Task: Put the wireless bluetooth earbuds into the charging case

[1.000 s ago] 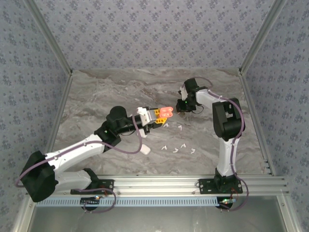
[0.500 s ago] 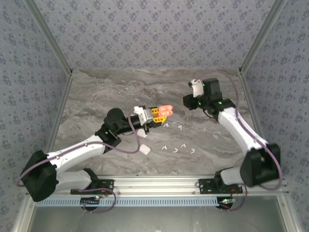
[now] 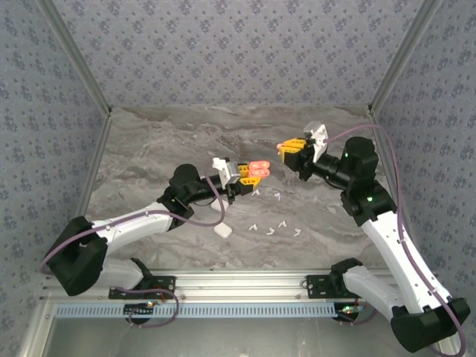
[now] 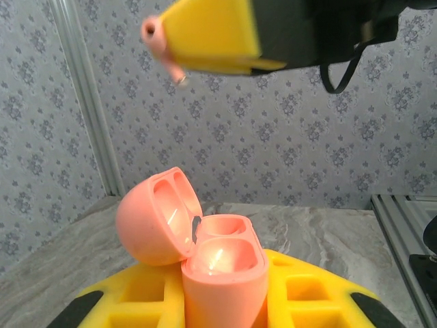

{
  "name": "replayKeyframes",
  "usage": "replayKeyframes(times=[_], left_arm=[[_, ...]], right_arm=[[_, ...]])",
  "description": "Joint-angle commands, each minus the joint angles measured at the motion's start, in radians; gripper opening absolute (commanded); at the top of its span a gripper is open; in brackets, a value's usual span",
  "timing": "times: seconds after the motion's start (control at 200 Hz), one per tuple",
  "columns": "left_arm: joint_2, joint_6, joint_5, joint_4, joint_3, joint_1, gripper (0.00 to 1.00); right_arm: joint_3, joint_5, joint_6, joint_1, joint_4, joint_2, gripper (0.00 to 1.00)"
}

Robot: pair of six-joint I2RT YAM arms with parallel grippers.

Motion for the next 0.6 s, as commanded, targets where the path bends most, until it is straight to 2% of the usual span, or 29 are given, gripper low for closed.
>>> replayKeyframes(times=[0.0,0.25,0.595], left_arm=[[0.005,-0.033,0.029,0.066,0.05,0.005,0.0],[0.005,-0.05,0.028,0.058,0.061,0.006,0.0],[0.008,-0.057,0.022,0.058,0.066,0.004,0.0]], right_arm=[[-0.002,-0.029,-0.056,0.049,0.028,-0.001,0.2],[-0.033,-0.005,-0.093,0.102,0.028,0.008,0.2],[-0.071,0.031,-0.122,0.114,-0.003,0.005,0.2]])
